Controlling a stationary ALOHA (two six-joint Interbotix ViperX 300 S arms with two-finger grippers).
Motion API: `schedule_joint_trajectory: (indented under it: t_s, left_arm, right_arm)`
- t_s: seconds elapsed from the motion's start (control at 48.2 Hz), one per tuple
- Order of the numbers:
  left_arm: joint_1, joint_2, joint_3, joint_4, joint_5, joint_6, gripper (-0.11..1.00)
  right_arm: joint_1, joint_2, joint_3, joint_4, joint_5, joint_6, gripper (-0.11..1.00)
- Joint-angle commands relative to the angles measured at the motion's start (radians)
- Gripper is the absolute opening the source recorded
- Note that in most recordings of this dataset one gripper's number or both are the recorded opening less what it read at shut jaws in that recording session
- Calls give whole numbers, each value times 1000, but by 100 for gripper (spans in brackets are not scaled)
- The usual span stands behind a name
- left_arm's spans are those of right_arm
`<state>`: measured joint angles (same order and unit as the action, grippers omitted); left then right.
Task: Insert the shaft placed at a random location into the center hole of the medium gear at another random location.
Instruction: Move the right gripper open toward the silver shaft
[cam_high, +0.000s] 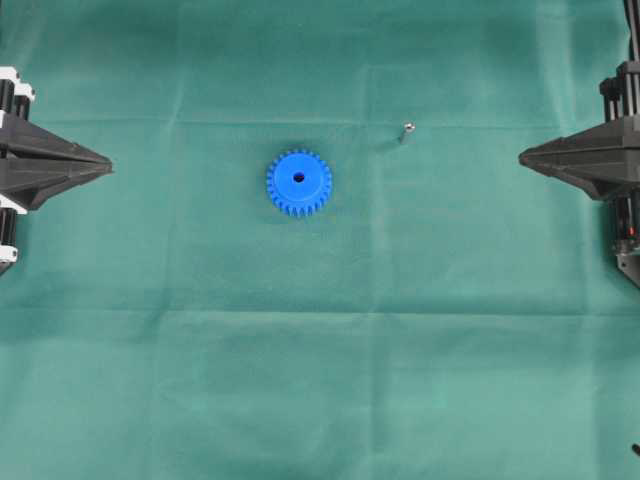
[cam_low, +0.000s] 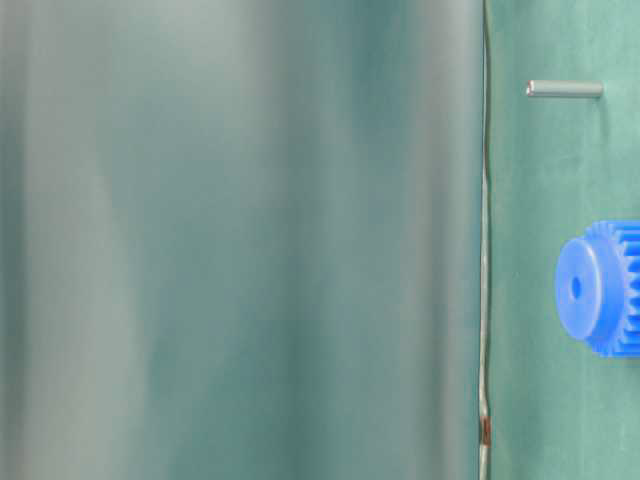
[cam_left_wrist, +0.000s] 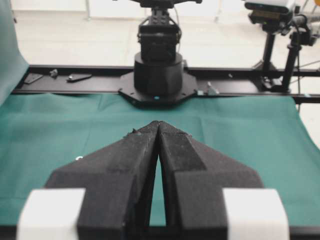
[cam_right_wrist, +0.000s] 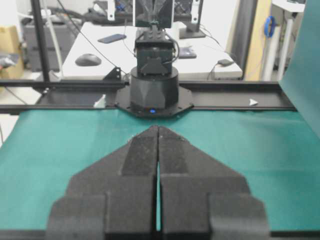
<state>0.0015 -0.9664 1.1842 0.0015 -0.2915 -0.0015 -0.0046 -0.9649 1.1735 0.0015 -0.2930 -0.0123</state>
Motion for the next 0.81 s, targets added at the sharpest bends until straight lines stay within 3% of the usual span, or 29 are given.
schedule_joint_trajectory:
  t_s: [0.0, 0.228, 0.58, 0.643, 0.788]
  left_arm:
    - [-5, -2, -35, 15, 2, 0, 0]
    - [-6, -8, -35, 14, 3, 0, 0]
    - [-6, -9, -35, 15, 23, 2, 0]
    - [-6, -9, -35, 15, 23, 2, 0]
    - [-6, -9, -35, 14, 21, 2, 0]
  right_arm:
    - [-3, 12, -15, -5, -3, 0, 1]
    - [-31, 25, -23, -5, 17, -9, 1]
    - [-170, 199, -6, 0, -32, -8, 2]
    - [-189, 249, -8, -2, -46, -8, 8]
    - [-222, 388, -20, -2, -86, -11, 46]
